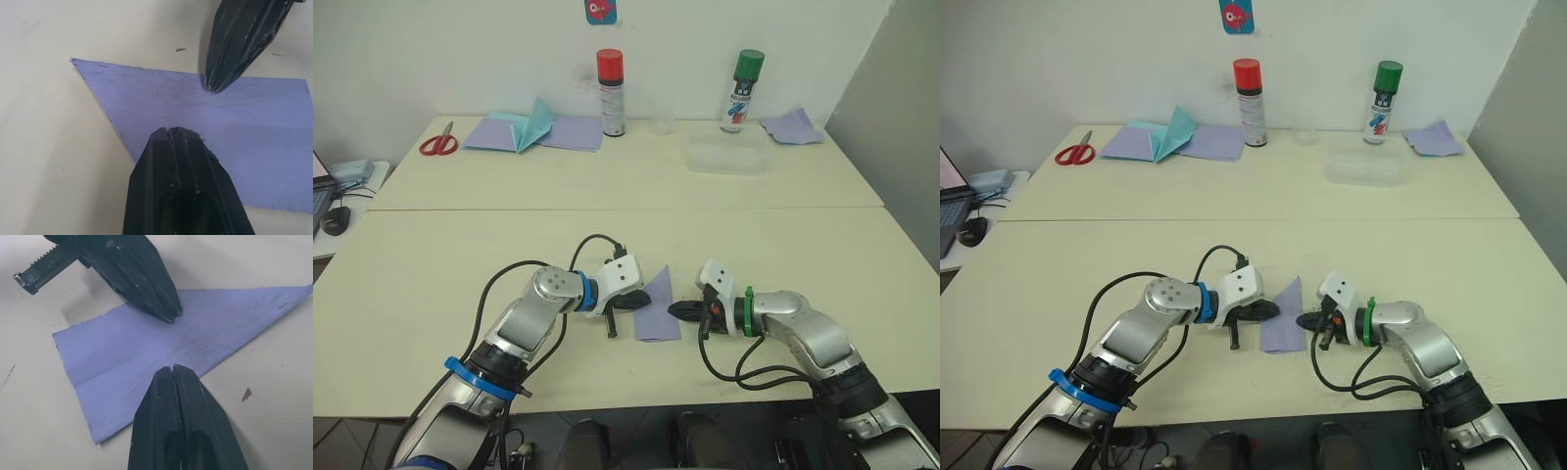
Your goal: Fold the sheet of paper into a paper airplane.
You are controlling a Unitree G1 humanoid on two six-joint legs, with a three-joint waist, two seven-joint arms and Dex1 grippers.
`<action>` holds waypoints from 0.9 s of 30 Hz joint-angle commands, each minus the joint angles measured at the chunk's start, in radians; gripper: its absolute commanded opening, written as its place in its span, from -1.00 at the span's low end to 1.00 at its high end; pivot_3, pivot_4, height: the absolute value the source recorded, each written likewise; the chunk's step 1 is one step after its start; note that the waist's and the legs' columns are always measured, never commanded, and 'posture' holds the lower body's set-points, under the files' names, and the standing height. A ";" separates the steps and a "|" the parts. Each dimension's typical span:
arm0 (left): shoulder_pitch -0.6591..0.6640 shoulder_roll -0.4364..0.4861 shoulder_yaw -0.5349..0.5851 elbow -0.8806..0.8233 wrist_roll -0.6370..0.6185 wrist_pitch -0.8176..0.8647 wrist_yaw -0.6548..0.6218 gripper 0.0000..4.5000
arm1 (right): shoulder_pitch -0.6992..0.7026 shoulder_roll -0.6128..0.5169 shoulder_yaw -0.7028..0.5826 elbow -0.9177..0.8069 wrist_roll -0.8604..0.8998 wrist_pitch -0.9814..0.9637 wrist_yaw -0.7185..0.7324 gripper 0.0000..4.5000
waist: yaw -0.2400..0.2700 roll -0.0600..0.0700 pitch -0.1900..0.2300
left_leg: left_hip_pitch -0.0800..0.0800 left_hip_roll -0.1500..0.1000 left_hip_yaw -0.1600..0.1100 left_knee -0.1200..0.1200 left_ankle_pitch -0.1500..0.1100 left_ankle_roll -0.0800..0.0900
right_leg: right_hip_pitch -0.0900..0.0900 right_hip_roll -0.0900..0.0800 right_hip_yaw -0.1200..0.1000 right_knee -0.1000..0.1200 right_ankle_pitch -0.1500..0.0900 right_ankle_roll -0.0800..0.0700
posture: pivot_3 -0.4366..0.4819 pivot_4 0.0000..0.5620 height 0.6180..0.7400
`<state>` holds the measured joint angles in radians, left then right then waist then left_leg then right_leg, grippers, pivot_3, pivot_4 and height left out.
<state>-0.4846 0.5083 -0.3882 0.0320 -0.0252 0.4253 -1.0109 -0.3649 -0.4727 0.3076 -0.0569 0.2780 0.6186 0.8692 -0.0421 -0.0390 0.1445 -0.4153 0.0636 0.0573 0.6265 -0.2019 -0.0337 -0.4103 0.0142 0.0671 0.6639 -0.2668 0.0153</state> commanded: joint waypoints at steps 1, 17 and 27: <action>0.025 0.011 -0.042 0.036 0.034 0.018 -0.006 -0.99 | -0.020 0.005 -0.007 0.042 -0.041 -0.011 -0.038 -1.00 | 0.000 0.000 0.000 | 0.000 0.000 0.000 0.000 0.000 0.000 | 0.000 0.000 0.000 0.000 0.000 0.000 | -0.05 -0.47 1.00; 0.031 0.021 -0.049 0.049 0.041 0.003 -0.021 -0.99 | -0.147 0.154 -0.068 0.309 -0.104 -0.082 -0.193 -1.00 | -0.006 0.000 -0.001 | 0.007 0.001 0.001 0.001 0.000 0.000 | 0.005 0.000 0.002 0.001 -0.001 -0.001 | -0.05 -0.47 1.00; 0.037 0.022 -0.053 0.055 0.049 -0.012 -0.022 -0.99 | -0.250 0.207 -0.087 0.515 -0.171 -0.184 -0.277 -1.00 | -0.012 0.000 -0.001 | 0.008 0.000 0.002 0.000 0.000 0.000 | 0.006 0.000 0.003 0.001 0.000 -0.002 | -0.05 -0.47 1.00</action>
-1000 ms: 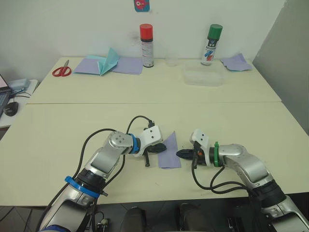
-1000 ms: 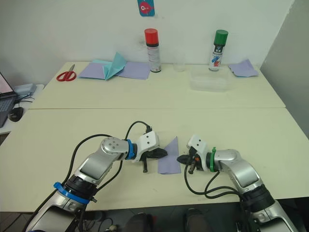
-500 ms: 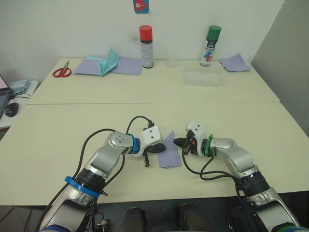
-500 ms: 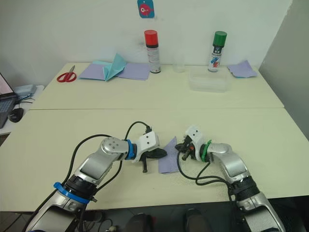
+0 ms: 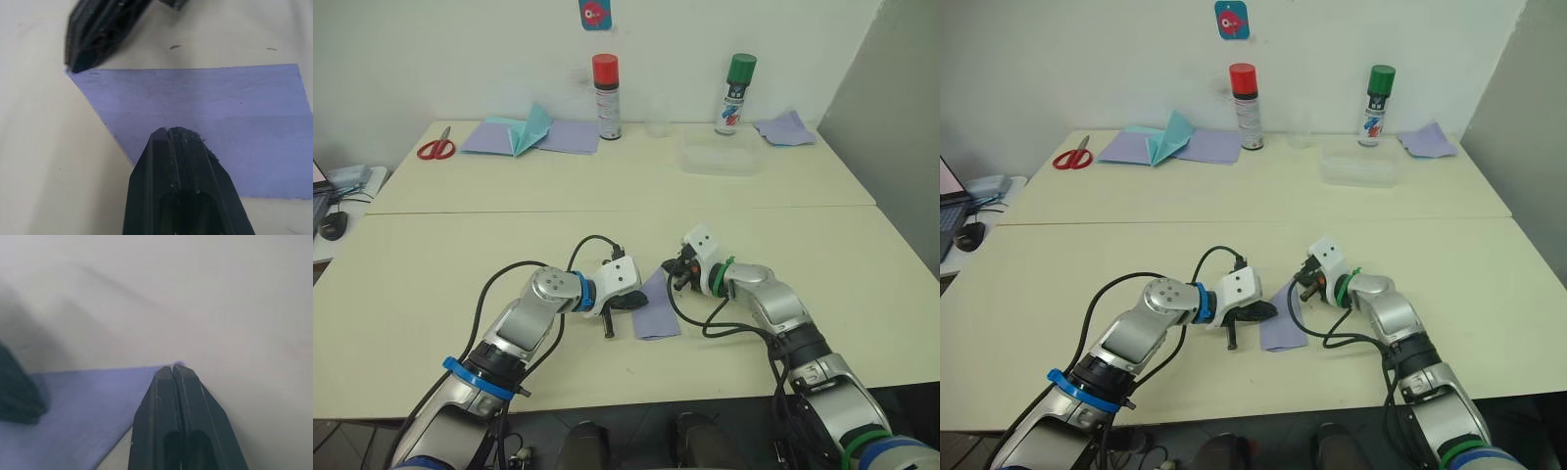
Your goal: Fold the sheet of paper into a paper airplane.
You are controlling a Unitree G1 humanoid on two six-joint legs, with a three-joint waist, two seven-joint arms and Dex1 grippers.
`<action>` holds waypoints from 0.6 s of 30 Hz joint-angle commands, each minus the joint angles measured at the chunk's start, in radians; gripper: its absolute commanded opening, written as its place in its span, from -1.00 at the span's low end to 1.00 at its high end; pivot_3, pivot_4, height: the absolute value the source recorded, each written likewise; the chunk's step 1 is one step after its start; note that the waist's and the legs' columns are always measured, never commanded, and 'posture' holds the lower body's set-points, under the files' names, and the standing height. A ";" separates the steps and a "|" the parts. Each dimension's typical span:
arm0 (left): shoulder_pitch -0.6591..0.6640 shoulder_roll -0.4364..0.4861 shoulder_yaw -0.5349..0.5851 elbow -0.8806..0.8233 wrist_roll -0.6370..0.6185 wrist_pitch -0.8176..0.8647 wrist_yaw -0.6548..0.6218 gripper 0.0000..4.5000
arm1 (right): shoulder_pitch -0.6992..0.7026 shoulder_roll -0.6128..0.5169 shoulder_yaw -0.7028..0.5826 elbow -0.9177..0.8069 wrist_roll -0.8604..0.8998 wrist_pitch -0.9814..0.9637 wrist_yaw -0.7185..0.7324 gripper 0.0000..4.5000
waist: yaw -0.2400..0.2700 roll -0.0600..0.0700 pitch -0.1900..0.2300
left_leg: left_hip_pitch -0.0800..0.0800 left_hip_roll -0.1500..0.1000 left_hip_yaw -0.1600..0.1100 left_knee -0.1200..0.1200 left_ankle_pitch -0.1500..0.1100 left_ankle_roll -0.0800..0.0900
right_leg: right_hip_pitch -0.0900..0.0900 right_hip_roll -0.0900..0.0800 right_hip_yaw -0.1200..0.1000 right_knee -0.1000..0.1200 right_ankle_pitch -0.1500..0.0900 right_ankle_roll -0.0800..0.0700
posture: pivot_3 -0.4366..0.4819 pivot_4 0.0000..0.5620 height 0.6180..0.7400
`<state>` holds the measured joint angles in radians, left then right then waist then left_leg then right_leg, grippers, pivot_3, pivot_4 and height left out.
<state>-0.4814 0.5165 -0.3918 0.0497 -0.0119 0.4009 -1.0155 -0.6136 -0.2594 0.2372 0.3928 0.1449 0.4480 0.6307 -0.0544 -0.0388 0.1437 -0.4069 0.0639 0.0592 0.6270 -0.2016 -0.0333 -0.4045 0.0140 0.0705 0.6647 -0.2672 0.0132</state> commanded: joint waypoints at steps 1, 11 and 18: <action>0.035 0.016 -0.049 0.039 0.036 0.011 -0.017 -0.99 | -0.005 -0.003 -0.022 0.076 -0.040 -0.020 -0.040 -1.00 | 0.000 0.000 0.000 | 0.000 0.000 0.000 0.000 0.000 0.000 | 0.000 0.000 0.000 0.000 0.000 0.000 | -0.05 -0.47 1.00; 0.048 0.025 -0.048 0.031 0.037 0.006 -0.017 -0.99 | 0.077 -0.041 -0.088 -0.192 0.109 -0.014 0.161 -1.00 | 0.001 0.001 0.001 | -0.002 0.000 0.000 -0.002 0.000 0.000 | -0.001 -0.001 0.000 0.000 0.001 0.002 | -0.05 -0.47 1.00; 0.040 0.019 -0.050 0.048 0.041 -0.002 -0.017 -0.99 | 0.214 -0.183 0.052 -0.373 0.045 0.101 0.240 -1.00 | 0.007 0.001 0.001 | -0.002 0.000 -0.001 -0.003 -0.001 0.000 | -0.001 0.000 -0.001 -0.001 0.000 0.000 | -0.05 -0.47 1.00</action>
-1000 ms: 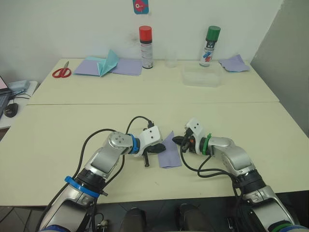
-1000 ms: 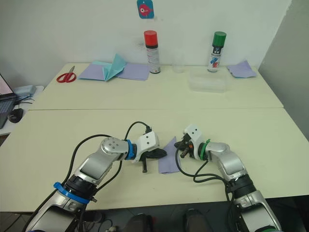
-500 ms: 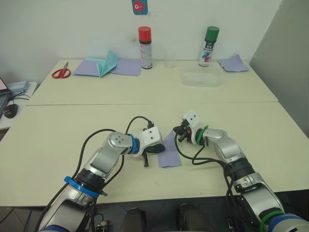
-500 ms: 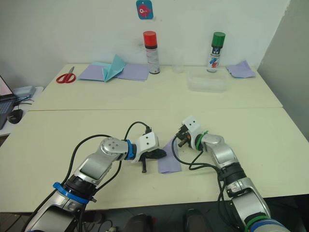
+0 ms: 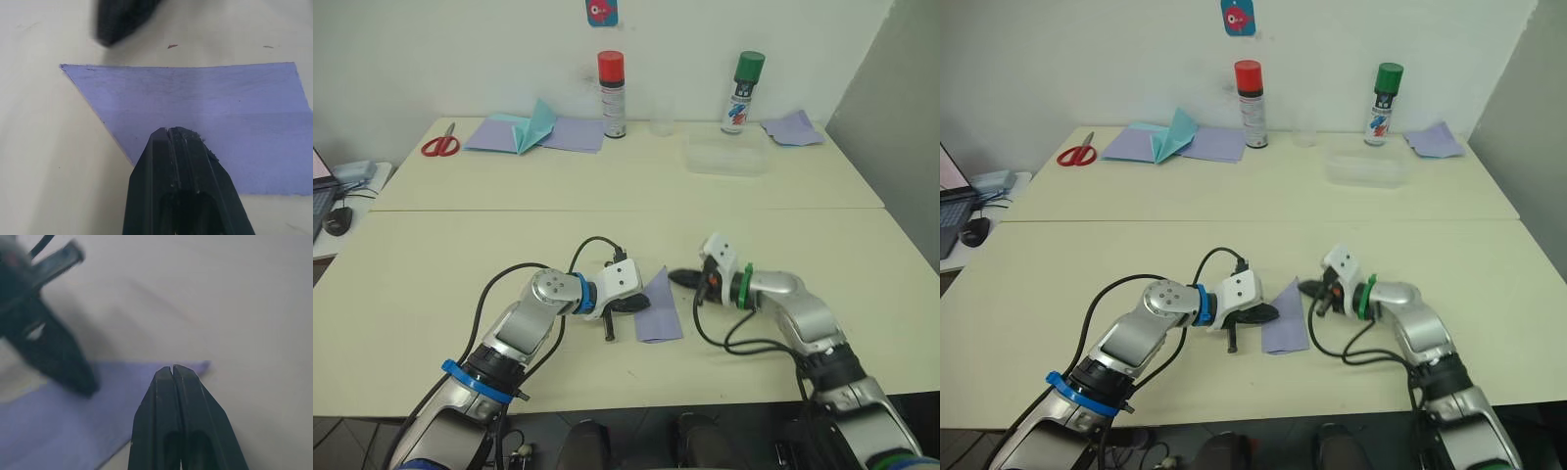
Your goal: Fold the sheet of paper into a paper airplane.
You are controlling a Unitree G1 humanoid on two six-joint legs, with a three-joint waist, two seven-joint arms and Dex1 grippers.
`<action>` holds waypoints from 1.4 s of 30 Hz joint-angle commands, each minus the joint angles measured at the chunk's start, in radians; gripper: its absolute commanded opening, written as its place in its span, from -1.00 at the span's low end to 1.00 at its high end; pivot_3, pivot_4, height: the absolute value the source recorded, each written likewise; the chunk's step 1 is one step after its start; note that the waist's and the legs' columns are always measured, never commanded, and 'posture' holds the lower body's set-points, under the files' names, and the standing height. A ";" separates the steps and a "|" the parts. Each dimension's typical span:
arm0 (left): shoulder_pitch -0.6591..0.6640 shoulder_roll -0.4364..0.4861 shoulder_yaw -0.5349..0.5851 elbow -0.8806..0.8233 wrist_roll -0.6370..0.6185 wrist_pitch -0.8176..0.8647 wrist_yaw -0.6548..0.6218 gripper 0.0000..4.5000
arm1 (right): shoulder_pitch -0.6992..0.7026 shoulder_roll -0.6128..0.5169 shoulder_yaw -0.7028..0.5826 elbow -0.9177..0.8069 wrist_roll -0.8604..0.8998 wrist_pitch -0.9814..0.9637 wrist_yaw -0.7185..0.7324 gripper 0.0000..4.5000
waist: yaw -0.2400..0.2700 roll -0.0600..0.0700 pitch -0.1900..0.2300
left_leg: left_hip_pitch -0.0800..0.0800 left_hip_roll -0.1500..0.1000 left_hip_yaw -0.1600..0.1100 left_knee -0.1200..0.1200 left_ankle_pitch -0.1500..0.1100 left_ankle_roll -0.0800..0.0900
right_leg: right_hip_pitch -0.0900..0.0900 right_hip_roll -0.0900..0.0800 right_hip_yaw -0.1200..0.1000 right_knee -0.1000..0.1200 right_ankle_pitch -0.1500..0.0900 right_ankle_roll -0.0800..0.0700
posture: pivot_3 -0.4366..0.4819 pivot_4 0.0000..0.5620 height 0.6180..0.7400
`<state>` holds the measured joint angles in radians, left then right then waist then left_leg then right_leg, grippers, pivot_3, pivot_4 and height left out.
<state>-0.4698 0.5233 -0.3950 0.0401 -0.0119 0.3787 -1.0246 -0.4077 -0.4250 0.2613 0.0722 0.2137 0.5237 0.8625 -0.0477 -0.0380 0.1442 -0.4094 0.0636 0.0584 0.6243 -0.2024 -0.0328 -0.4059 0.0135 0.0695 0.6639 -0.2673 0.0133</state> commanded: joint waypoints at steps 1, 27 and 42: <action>0.026 0.010 -0.047 0.061 0.042 0.019 -0.008 -0.99 | 0.020 -0.032 0.049 -0.062 -0.039 0.037 0.012 -1.00 | -0.001 0.001 0.000 | 0.000 0.000 0.000 0.000 0.000 0.000 | 0.000 0.000 0.000 0.000 0.000 0.000 | -0.05 -0.47 1.00; 0.021 0.005 -0.051 0.089 0.053 0.002 -0.004 -0.99 | 0.048 0.035 -0.025 -0.141 -0.005 0.073 -0.078 -1.00 | 0.004 -0.001 -0.001 | 0.001 0.000 0.000 0.001 0.000 0.000 | 0.001 0.000 0.000 0.000 -0.003 -0.005 | -0.05 -0.47 1.00; 0.033 0.011 -0.056 0.081 0.055 0.002 -0.001 -0.99 | 0.166 -0.145 0.098 -0.296 0.036 0.188 0.087 -1.00 | 0.007 -0.001 -0.002 | 0.001 0.000 -0.001 0.000 0.000 0.000 | 0.001 0.000 0.000 -0.001 -0.004 -0.006 | -0.05 -0.47 1.00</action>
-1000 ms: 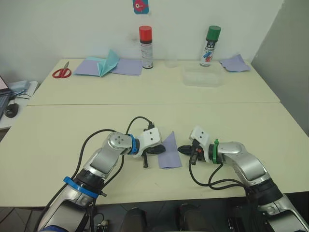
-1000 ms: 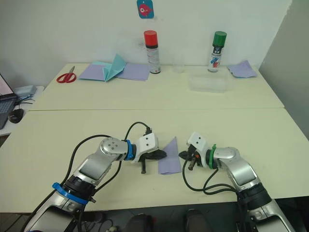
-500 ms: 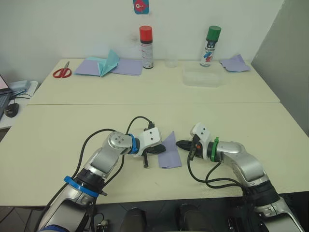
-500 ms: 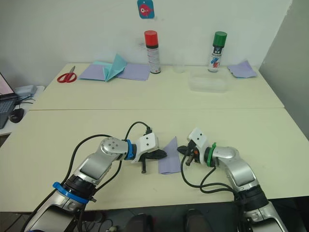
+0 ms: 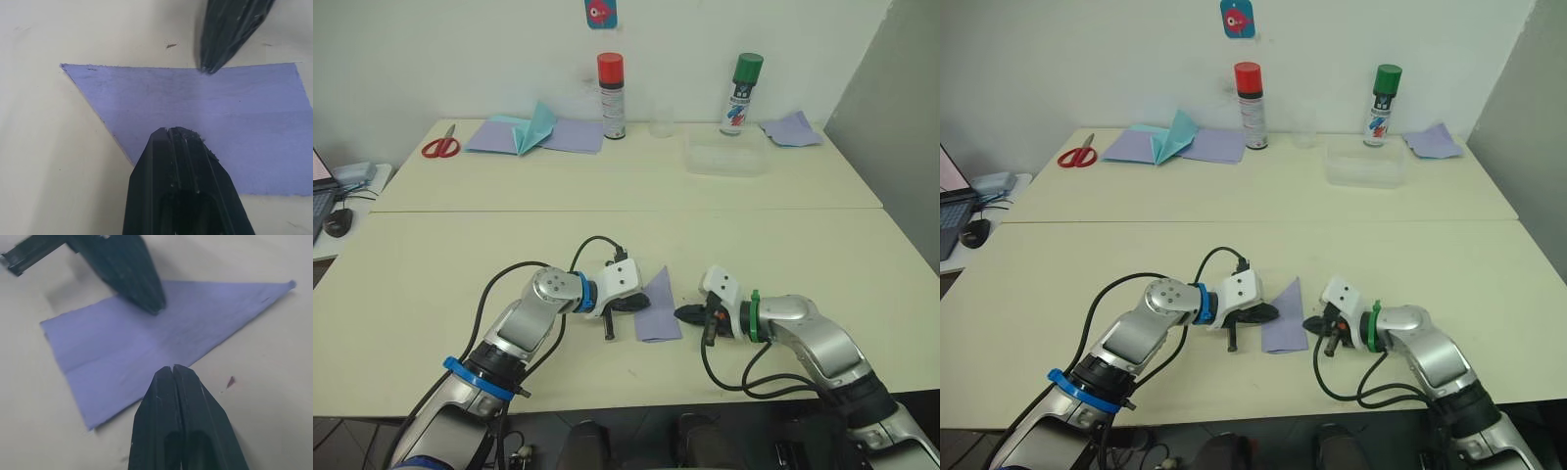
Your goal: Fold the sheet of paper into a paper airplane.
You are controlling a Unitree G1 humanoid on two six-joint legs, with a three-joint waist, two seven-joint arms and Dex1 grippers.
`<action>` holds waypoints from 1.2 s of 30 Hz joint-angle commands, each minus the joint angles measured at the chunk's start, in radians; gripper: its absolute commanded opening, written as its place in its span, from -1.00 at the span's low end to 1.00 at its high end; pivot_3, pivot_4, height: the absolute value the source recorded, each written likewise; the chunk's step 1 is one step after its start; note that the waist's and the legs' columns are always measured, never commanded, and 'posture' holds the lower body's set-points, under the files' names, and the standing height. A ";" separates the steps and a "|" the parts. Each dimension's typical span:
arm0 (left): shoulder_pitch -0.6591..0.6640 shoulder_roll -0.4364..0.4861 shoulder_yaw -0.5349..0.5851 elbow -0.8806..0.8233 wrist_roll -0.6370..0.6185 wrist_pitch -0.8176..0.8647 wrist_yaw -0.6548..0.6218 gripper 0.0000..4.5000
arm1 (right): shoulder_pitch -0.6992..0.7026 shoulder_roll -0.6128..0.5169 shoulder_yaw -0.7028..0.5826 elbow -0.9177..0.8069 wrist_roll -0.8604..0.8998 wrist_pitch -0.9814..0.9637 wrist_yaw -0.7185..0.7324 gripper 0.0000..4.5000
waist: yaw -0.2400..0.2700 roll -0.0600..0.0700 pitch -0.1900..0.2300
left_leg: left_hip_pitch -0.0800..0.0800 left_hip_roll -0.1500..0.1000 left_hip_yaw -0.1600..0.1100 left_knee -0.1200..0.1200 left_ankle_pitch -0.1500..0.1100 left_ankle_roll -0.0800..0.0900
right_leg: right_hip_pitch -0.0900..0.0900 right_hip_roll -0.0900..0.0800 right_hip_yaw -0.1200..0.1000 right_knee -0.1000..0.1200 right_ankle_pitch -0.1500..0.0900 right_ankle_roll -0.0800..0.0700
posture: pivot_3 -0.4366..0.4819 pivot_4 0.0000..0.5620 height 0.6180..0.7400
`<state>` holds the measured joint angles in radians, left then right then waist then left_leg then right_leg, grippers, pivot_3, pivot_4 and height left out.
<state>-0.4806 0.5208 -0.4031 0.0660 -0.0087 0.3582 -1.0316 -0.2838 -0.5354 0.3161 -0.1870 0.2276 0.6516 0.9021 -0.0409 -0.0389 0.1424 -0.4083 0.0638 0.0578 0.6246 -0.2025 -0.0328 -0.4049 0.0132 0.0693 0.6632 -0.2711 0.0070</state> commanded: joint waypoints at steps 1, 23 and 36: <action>0.045 0.013 -0.048 0.055 0.052 0.021 0.007 -0.99 | 0.053 -0.047 0.047 -0.059 0.033 0.073 0.058 -1.00 | 0.000 0.000 0.000 | 0.000 0.000 0.000 0.000 0.000 0.000 | 0.000 0.000 0.000 0.000 0.000 0.000 | -0.05 -0.47 1.00; 0.072 0.017 -0.033 0.040 0.037 0.000 0.017 -0.99 | -0.045 0.090 -0.092 -0.064 0.099 0.095 -0.151 -1.00 | 0.000 -0.001 0.001 | 0.006 0.001 -0.001 -0.003 -0.001 -0.001 | 0.000 -0.001 0.001 -0.001 -0.002 -0.002 | -0.05 -0.47 1.00; 0.044 -0.002 0.166 0.053 -0.125 0.002 0.033 -0.99 | -0.034 0.094 0.041 0.062 -0.029 0.036 -0.168 -1.00 | -0.002 -0.001 0.001 | 0.005 0.001 0.001 -0.007 0.000 -0.001 | 0.000 0.001 0.000 0.000 -0.002 -0.003 | -0.05 -0.47 1.00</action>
<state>-0.4342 0.5120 -0.3029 0.1054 -0.0981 0.3254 -1.0131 -0.3287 -0.4294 0.3245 -0.1502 0.2183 0.6748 0.7255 -0.0424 -0.0400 0.1433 -0.4037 0.0648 0.0585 0.6173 -0.2028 -0.0334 -0.4052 0.0141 0.0692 0.6635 -0.2732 0.0042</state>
